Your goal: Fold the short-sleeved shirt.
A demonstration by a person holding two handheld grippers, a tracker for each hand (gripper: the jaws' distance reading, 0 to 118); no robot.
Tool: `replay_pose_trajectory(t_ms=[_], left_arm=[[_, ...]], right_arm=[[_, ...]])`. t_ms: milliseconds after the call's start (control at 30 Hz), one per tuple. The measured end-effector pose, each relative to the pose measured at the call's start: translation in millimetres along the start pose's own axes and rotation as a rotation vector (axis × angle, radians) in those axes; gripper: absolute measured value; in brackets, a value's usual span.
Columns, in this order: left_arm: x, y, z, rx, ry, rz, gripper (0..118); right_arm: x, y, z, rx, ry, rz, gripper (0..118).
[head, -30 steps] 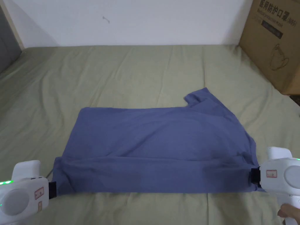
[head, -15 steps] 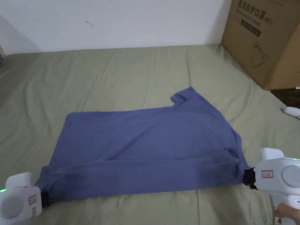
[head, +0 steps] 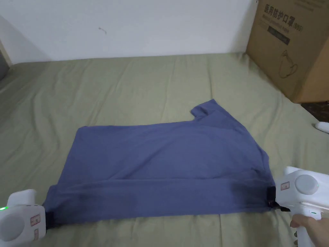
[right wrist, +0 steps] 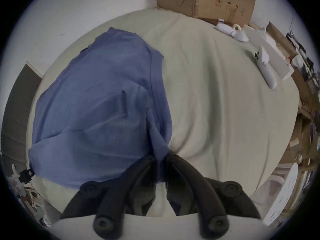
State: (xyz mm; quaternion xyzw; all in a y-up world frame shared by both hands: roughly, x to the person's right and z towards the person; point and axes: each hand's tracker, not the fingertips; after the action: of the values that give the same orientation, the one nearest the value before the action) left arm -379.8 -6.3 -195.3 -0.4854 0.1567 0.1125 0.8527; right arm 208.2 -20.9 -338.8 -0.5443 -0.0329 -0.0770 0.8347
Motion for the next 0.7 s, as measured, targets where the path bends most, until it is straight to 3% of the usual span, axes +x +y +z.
replay_pose_trajectory(t_ms=[133, 233, 400, 600, 667, 700], left_arm=[[0, 0, 17, 0.017, 0.001, -0.023, 1], [-3, -5, 35, 0.038, -0.017, -0.034, 1], [-10, -39, 56, 0.021, -0.008, -0.037, 1], [-19, -80, 33, -0.063, 0.003, -0.042, 1], [-18, -77, 32, -0.049, 0.003, -0.018, 7], [-16, -71, 36, -0.051, 0.012, -0.017, 22]], right_arm=[[7, 4, 24, 0.029, -0.002, 0.066, 9], [18, -1, 46, 0.049, 0.045, 0.047, 9], [31, -30, 70, 0.051, 0.028, 0.079, 9], [54, -74, 37, -0.046, 0.029, 0.061, 9], [48, -71, 37, -0.046, 0.011, 0.053, 29], [45, -67, 44, -0.014, -0.037, 0.068, 48]])
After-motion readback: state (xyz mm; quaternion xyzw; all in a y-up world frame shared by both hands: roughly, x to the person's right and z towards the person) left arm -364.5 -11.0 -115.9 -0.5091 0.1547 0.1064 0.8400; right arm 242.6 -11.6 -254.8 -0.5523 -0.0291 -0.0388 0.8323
